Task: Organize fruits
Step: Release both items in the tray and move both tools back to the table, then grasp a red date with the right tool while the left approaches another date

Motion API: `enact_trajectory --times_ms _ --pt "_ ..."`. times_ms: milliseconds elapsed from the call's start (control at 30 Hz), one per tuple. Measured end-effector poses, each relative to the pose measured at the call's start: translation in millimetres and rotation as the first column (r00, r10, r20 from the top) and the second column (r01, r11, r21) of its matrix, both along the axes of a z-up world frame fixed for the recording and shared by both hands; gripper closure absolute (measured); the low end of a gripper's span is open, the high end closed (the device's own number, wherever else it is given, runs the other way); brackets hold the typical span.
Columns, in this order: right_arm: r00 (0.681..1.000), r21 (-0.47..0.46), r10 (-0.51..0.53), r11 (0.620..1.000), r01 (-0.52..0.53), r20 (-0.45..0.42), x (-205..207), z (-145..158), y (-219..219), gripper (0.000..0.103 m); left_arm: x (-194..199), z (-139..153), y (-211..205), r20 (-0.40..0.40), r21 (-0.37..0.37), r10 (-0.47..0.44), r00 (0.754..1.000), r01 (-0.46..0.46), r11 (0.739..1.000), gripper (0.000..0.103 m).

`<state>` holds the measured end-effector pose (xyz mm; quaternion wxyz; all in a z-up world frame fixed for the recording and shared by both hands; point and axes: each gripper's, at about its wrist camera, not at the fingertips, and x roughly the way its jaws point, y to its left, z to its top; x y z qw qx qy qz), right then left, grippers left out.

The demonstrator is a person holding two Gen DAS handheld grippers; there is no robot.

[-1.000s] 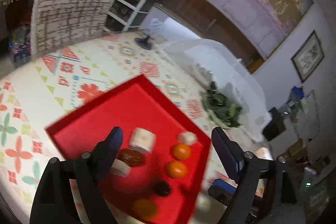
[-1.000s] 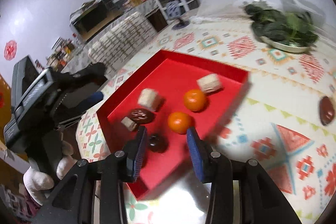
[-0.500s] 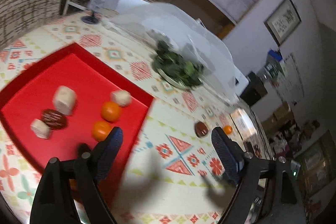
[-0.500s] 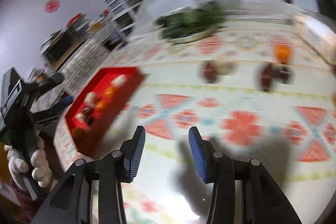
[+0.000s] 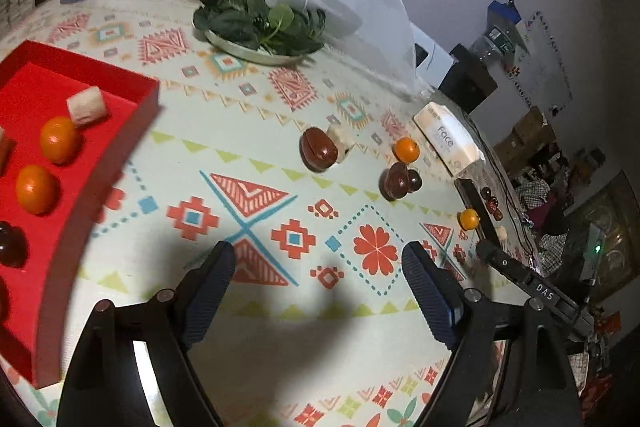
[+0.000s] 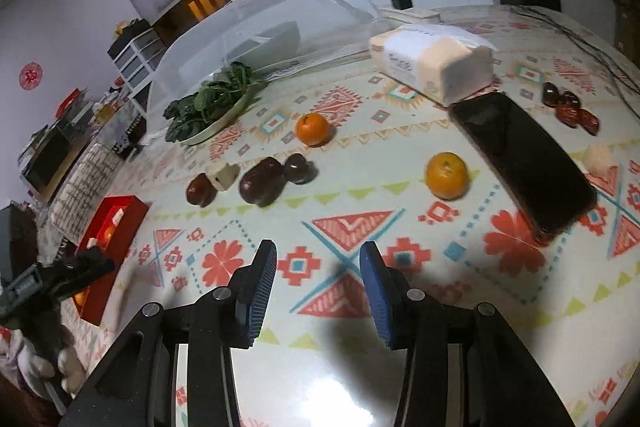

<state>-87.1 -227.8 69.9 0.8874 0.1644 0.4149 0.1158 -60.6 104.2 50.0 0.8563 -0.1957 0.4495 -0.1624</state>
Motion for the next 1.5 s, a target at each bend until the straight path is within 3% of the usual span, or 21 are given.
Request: enact_trajectory --times_ms 167,333,600,767,1100,1167,1233,1267,1333,1400,1500 --pt "0.997 0.064 0.070 0.996 -0.068 -0.026 31 -9 35 0.056 4 -4 -3 -0.009 0.002 0.019 1.000 -0.019 1.000 0.018" --pt "0.995 0.096 0.073 0.993 -0.066 -0.062 70 -20 63 0.056 8 -1 10 0.008 0.000 0.062 0.998 -0.062 0.998 0.018" --pt "0.997 0.047 0.034 0.998 -0.030 -0.072 92 -27 84 0.056 21 -2 17 0.021 0.018 0.079 0.997 -0.080 0.997 0.021" --pt "0.997 0.006 0.028 1.000 -0.028 -0.071 98 -32 95 0.056 32 1 2 0.048 0.078 0.052 0.997 -0.056 0.995 0.021" --pt "0.993 0.052 -0.051 0.997 0.057 -0.106 116 -37 92 0.056 56 -8 -15 0.043 0.149 0.037 0.998 -0.043 0.988 0.021" --pt "0.993 0.022 -0.062 0.998 0.064 -0.100 119 -36 94 0.056 59 -10 -17 0.042 0.158 0.041 0.998 -0.047 0.986 0.021" --pt "0.994 -0.006 -0.068 0.998 0.067 -0.086 120 -35 95 0.059 64 -11 -20 0.040 0.170 0.037 0.998 -0.044 0.985 0.021" --pt "0.994 -0.021 -0.069 0.997 0.068 -0.083 120 -35 96 0.069 68 -11 -23 0.041 0.178 0.036 0.999 -0.042 0.983 0.021" --pt "0.995 -0.034 -0.063 0.998 0.060 -0.074 120 -36 95 0.069 74 -12 -29 0.041 0.192 0.023 0.999 -0.031 0.981 0.027" --pt "0.996 -0.018 -0.060 0.998 0.059 -0.072 117 -35 91 0.069 81 -15 -36 0.034 0.204 0.006 0.999 -0.013 0.979 0.041" --pt "0.997 0.004 -0.058 0.998 0.058 -0.056 114 -33 88 0.069 91 -20 -47 0.025 0.220 -0.021 0.999 0.015 0.975 0.045"
